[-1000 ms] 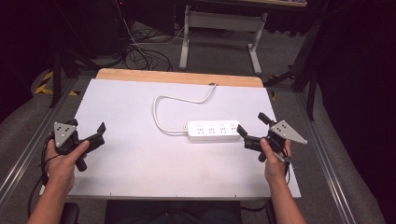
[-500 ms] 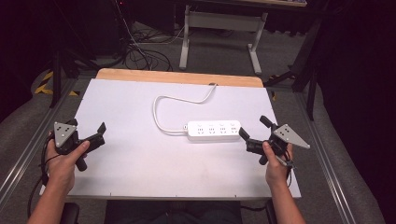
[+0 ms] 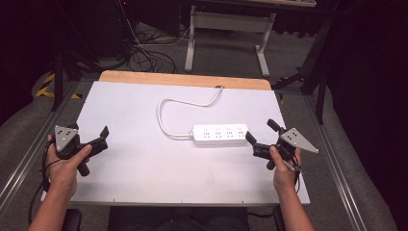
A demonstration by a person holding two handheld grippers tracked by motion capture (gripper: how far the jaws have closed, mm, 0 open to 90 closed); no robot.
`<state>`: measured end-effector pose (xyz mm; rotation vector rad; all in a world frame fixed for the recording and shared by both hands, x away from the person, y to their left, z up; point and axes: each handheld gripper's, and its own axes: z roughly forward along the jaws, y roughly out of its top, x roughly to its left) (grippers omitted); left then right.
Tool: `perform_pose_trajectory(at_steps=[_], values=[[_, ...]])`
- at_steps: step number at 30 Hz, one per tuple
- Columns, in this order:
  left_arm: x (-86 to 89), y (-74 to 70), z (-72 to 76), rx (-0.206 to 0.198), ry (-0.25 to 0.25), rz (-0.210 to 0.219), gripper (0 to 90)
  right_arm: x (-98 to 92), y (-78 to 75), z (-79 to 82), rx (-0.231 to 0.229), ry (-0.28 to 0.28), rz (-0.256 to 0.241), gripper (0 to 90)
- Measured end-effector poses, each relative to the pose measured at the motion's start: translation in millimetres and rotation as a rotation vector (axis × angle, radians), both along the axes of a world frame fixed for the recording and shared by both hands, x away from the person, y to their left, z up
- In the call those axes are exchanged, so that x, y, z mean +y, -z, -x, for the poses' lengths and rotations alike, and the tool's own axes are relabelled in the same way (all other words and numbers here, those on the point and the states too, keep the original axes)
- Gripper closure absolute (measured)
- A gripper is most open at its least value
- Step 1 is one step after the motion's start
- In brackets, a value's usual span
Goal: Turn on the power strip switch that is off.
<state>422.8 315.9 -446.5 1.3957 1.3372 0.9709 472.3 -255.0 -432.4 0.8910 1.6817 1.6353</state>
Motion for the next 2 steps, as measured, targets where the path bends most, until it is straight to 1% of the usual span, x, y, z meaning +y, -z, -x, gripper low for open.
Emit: perform_pose_trajectory(at_steps=[2], values=[[0.2, 0.0, 0.2, 0.002, 0.0, -0.002, 2.0, 0.8, 0.2, -0.1, 0.003, -0.004, -0.004, 1.9]])
